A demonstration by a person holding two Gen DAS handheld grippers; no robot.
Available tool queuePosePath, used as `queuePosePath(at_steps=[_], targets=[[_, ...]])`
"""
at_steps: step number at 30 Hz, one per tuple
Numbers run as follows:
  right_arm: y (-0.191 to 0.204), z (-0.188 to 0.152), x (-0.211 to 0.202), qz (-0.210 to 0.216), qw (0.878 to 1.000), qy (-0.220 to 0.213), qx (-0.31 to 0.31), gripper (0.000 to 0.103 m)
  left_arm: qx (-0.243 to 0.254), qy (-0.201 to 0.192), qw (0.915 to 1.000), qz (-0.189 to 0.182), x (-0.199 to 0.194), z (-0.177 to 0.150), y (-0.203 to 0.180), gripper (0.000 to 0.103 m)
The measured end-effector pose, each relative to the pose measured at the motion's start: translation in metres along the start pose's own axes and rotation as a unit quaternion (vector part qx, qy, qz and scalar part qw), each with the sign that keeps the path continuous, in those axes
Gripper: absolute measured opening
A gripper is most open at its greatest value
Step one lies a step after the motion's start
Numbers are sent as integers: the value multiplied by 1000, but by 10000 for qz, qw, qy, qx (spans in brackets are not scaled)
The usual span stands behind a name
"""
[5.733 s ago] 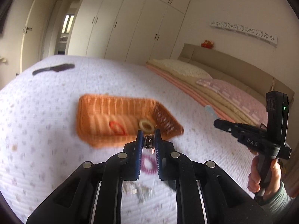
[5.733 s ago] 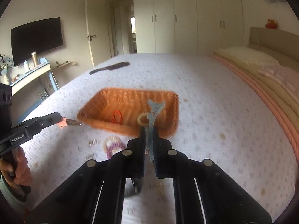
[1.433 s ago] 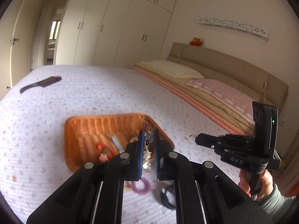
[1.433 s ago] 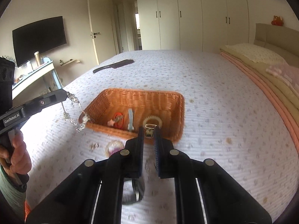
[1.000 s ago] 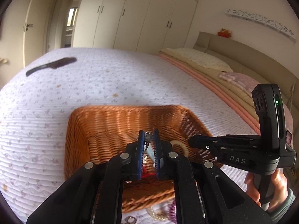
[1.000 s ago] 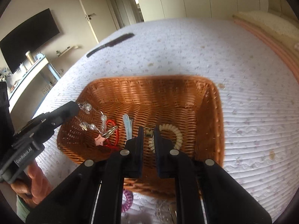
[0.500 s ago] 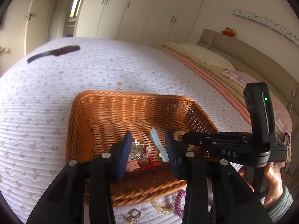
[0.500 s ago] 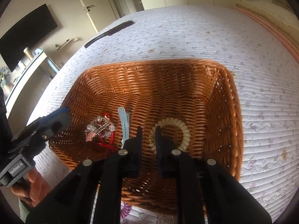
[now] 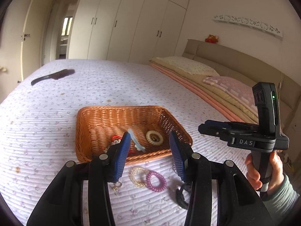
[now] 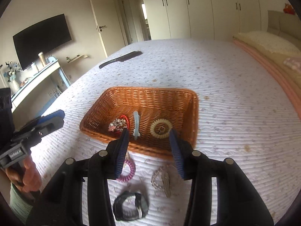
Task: Organize jewelry
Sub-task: 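Carry both items over the wicker basket and open both tools to drop them, then grasp the brown hair clip with the right tool while the left tool grasps the purple spiral hair tie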
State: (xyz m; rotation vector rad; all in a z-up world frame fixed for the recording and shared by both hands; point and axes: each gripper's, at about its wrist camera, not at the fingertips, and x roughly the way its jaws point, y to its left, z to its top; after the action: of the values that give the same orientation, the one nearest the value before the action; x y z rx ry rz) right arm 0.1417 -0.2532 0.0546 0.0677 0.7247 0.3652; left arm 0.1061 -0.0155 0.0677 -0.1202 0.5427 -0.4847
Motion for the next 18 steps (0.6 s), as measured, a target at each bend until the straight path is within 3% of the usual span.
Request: queuePosePath(at_steps=[4,7,18], targets=[[-5,-19,-15,-165,9998,-115,-76,41,133,-12,9999,-104,-15,-6,-15,42],[-14,-35,-7,-128,9999,35,10,41,233,83,9996,-130,-17,-18,-23,42],[-36,-77,46,-92,9981,538,273,34,71,1127,9935,153,43,-70,-9,42]])
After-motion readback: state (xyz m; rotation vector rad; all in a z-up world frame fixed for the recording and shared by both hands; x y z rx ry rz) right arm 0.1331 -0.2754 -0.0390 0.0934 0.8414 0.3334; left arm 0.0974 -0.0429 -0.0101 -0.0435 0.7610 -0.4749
